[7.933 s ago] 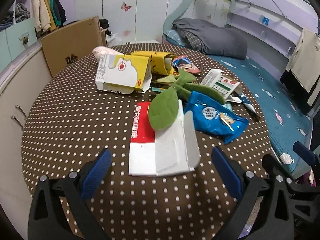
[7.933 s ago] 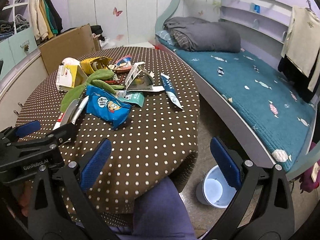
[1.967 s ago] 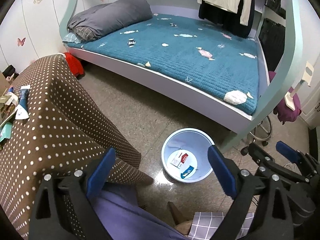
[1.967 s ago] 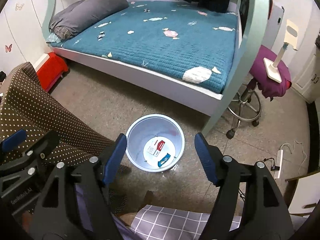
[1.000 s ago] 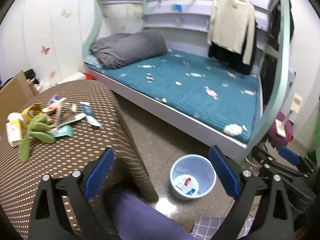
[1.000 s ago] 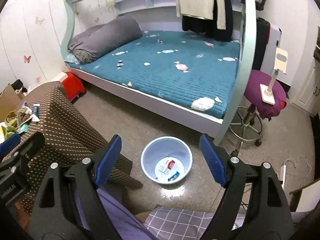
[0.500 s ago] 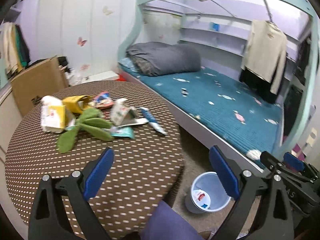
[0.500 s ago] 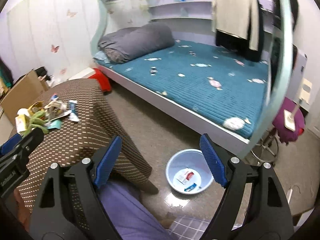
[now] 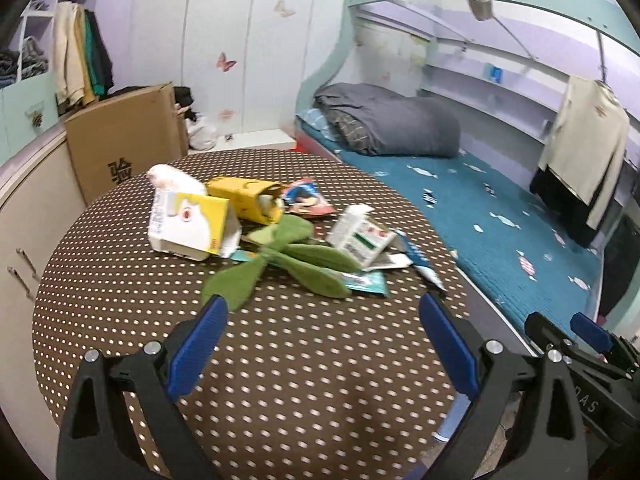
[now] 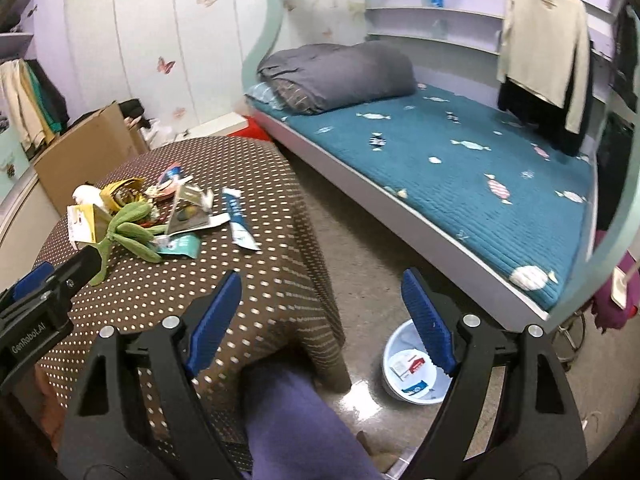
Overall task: Collect trash
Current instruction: 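Move both tools back toward the table, then grasp the green plush leaf with the left tool while the right tool grasps the teal wrapper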
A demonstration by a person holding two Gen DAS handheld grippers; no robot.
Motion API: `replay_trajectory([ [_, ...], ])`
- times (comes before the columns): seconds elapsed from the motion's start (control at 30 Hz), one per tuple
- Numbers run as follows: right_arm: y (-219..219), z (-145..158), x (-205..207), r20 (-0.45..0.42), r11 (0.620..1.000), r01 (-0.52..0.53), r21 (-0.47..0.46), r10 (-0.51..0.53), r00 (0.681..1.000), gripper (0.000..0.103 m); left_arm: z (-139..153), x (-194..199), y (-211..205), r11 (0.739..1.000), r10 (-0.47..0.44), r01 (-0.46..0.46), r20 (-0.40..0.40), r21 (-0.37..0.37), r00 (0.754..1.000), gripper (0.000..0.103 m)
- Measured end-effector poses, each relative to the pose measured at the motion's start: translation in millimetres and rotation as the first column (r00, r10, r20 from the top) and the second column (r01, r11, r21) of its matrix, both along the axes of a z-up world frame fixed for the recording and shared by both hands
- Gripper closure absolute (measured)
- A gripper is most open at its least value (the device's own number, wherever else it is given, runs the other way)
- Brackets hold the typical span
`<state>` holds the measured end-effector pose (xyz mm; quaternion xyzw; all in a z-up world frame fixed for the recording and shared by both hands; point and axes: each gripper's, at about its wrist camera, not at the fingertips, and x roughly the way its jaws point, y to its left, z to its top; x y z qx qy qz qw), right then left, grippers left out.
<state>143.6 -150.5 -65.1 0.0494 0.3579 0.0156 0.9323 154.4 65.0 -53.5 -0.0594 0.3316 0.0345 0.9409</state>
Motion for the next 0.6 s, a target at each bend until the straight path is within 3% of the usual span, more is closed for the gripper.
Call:
replay_trajectory([
  [0.4,37.3,-15.6,54.6,-0.05,0.998,-0.063,-0.002,0.063,0.997,0.022,-6.7,43.1,33.6,0.999,0.033,-0.033,-0.03,0.001,0.999,0.01],
  [0.6,44.6,-20.1,72.5,-0.058,0.997,-0.082,0.001,0.081,0.995,0.022,-12.5,69.5,32.4,0.999,0.02,-0.018,-0.056,0.037,0.998,0.032],
])
